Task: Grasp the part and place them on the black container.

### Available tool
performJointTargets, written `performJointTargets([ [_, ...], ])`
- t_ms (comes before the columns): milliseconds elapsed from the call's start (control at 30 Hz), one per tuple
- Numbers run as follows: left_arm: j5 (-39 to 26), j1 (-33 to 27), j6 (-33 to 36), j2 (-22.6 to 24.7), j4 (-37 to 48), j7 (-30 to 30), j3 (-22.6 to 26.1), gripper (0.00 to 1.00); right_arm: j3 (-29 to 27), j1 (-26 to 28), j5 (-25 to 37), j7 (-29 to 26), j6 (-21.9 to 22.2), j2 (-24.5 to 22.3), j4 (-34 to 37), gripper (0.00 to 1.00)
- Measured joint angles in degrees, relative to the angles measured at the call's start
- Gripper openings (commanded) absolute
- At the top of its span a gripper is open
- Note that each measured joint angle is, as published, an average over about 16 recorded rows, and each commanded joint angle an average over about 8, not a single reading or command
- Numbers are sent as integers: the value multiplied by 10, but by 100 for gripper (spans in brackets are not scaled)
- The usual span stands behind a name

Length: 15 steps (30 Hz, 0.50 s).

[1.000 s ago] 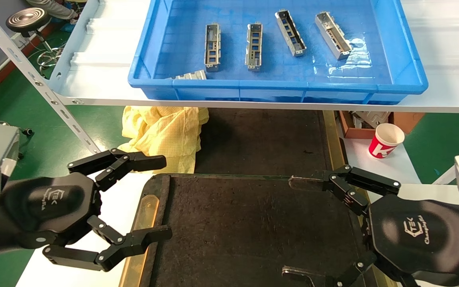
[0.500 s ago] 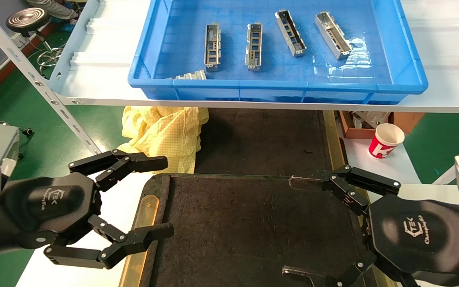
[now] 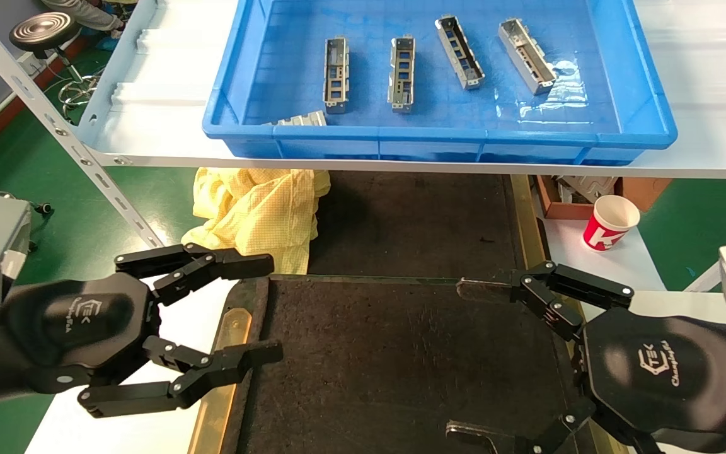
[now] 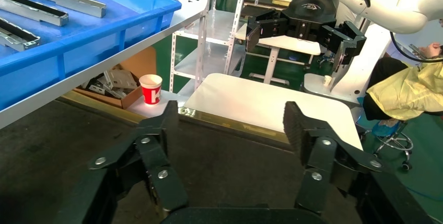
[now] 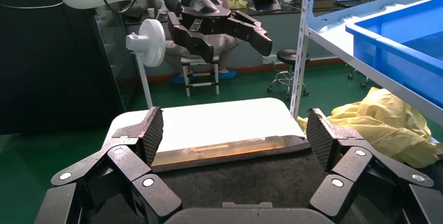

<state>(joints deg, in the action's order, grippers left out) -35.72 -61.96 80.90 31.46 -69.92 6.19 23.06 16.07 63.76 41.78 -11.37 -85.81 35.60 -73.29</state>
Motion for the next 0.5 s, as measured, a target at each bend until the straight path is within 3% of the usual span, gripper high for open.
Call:
performJointTargets([
  [200,0,0,0,0,0,0,0,0,13,80,20,-19,-7,24,40,100],
  [500,0,0,0,0,0,0,0,0,66,295,117,-40,-17,110,205,100],
])
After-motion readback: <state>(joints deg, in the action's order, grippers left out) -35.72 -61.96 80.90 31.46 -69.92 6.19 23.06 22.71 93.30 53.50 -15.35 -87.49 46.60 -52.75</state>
